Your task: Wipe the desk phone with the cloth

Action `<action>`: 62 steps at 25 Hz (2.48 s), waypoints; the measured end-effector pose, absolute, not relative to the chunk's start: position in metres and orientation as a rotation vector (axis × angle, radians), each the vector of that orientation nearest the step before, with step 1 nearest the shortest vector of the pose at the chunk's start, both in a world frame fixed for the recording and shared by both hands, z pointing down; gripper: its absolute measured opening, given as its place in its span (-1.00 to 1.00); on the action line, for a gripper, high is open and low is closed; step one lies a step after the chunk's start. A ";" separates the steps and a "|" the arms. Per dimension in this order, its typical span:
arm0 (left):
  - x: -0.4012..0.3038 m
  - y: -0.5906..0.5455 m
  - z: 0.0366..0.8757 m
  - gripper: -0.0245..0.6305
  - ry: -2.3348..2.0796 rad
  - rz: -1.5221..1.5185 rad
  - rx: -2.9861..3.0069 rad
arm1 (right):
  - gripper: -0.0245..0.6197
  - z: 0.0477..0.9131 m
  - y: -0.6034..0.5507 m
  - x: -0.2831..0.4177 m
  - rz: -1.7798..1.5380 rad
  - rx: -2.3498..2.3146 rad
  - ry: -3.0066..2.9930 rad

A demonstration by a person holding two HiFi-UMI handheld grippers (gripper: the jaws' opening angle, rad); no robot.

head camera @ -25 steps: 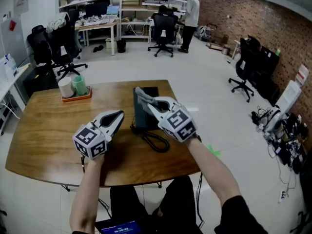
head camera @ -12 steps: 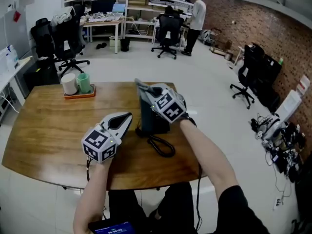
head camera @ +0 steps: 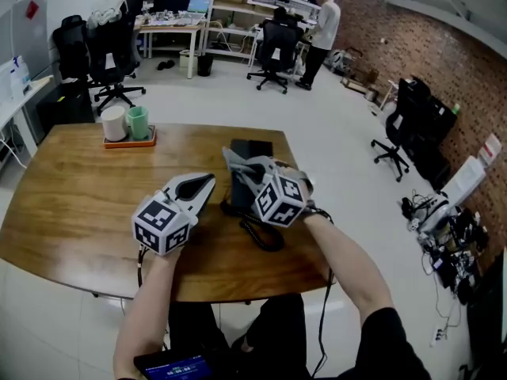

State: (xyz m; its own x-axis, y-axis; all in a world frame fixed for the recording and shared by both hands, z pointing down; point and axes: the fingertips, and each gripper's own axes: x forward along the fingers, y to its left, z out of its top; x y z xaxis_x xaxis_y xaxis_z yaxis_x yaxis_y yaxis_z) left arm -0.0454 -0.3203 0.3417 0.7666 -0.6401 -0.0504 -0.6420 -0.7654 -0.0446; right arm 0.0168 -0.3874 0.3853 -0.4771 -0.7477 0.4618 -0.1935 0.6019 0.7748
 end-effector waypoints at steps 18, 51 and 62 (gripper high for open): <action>-0.058 -0.328 0.347 -0.93 1.115 0.063 -2.886 | -0.85 0.331 -0.453 0.015 -0.693 1.007 -2.165; -0.058 -0.328 0.345 -0.93 1.116 0.042 -2.874 | -0.85 0.359 -0.466 0.044 -0.733 1.013 -2.028; -0.063 -0.330 0.343 -0.93 1.116 0.061 -2.886 | -0.85 0.402 -0.357 0.031 -0.828 0.629 -2.027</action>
